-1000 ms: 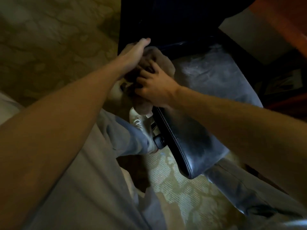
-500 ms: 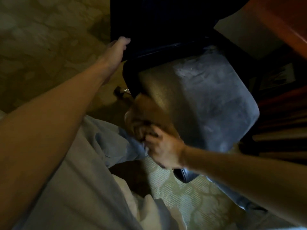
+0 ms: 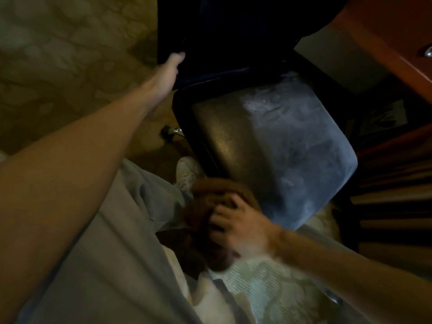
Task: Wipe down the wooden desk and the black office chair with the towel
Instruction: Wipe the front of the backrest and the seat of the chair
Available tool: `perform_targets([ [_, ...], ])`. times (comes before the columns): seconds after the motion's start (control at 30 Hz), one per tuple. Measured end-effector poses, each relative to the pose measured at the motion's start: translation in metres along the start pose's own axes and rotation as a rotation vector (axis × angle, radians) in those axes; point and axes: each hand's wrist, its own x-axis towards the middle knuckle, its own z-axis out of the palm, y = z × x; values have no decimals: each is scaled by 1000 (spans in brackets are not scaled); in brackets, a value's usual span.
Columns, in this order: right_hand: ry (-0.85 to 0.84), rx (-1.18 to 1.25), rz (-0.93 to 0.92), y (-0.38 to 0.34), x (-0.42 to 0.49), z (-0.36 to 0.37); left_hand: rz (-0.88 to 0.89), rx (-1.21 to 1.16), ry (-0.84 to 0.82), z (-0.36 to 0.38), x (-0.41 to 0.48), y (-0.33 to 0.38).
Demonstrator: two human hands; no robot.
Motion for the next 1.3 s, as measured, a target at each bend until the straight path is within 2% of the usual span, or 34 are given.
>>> perform_targets([
  [0.1, 248, -99, 187, 45, 58, -40, 12, -15, -21, 7, -7, 3],
  [0.17, 302, -84, 357, 73, 90, -63, 29, -57, 12, 12, -8, 3],
  [0.27, 185, 22, 602, 120, 120, -68, 42, -103, 49, 8, -2, 7],
  [0.33, 69, 188, 733, 140, 128, -54, -3, -92, 69, -4, 6, 3],
  [0.37, 68, 269, 768, 146, 126, -46, -31, -70, 56, -7, 9, 0],
  [0.5, 176, 253, 733, 128, 95, -19, -254, -36, -185, -1, 9, -21],
  [0.57, 228, 226, 677, 103, 62, 1, -321, 7, -245, 6, 9, -25],
  [0.67, 258, 215, 630, 50, 9, 27, -309, 14, -214, 15, 15, -32],
  [0.77, 204, 224, 588, 15, -20, 37, -262, 16, -257, 16, 16, -33],
  [0.83, 222, 311, 641, 21, -28, 28, -253, 14, -295, 9, 13, -29],
  [0.9, 325, 394, 773, 47, -31, 12, -262, 77, -292, 3, 9, -26],
  [0.97, 427, 266, 880, 84, -33, 0, -266, 209, -209, 8, 0, -24],
  [1.0, 411, 207, 913, 103, -32, -4, -283, 275, -167, 16, -6, -23],
  [1.07, 238, 198, 920, 130, -29, -4, -356, 376, -166, 38, -19, -25],
  [1.13, 67, 233, 905, 136, -20, 9, -447, 424, -208, 62, -29, -35],
  [1.17, 55, 238, 932, 129, -15, 16, -473, 438, -199, 72, -33, -40],
  [1.23, 152, 228, 1037, 105, -5, 30, -495, 452, -152, 84, -35, -48],
  [1.3, 290, 227, 1067, 78, 2, 40, -506, 475, -123, 92, -32, -52],
])
